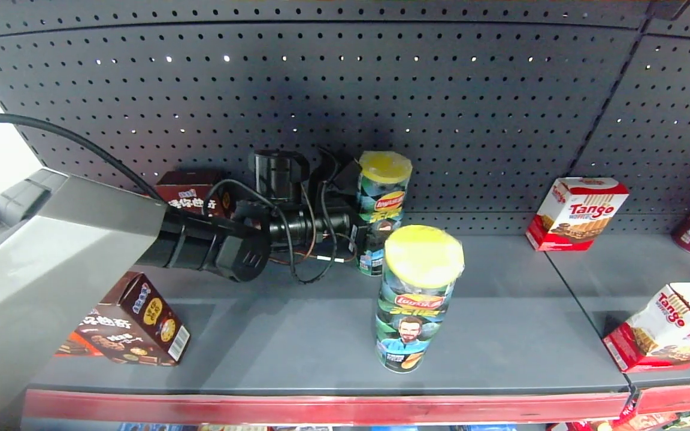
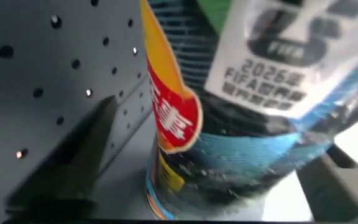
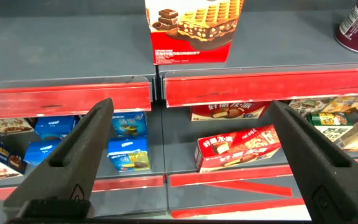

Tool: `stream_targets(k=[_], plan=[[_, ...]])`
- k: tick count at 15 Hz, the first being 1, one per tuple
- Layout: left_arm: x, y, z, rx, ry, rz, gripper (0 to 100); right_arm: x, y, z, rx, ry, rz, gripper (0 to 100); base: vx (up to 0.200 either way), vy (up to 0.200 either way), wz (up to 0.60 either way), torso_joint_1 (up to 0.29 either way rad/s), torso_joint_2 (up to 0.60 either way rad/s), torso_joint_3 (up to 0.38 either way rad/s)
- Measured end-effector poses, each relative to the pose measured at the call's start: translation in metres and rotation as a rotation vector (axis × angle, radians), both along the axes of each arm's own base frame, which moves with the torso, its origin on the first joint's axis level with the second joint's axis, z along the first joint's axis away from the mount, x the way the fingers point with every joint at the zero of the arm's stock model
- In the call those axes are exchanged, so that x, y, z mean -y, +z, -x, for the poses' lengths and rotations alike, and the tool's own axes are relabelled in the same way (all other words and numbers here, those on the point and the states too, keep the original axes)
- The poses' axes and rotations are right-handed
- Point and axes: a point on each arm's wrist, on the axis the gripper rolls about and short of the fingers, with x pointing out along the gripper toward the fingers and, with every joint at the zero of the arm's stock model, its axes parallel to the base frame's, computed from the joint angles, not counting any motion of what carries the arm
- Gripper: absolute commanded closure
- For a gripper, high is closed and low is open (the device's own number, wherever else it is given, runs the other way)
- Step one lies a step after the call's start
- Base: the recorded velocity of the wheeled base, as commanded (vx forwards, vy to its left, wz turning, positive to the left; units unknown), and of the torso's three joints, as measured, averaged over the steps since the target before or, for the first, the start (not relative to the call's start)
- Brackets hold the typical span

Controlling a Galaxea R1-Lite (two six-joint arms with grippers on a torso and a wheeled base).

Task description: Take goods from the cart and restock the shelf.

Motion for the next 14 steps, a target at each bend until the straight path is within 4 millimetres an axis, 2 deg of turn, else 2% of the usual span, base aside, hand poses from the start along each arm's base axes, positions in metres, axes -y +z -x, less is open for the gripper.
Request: stream_targets(k=[3,6,10,14], plan=[[-0.012,0.007,0.014,-0.036,0.011,-0.017,0,0.000,0.000,0.000,0.000,0.001,0.000,0,0.000,0.000,0.00,0.000,0.00,0.000],[-0.026,0.021,0.035,-0.074,0.042,-0.043,0,0.000,0.000,0.000,0.001,0.001,0.000,0,0.000,0.000,0.00,0.000,0.00,0.000],[-0.040,0.030,0.062,-0.092,0.232,-0.112,0,0.000,0.000,0.000,-0.001,0.000,0.000,0,0.000,0.000,0.00,0.000,0.00,0.000],[-0.051,0.023,0.083,-0.058,0.408,-0.220,0,0.000,0.000,0.000,0.000,0.000,0.000,0,0.000,0.000,0.00,0.000,0.00,0.000]])
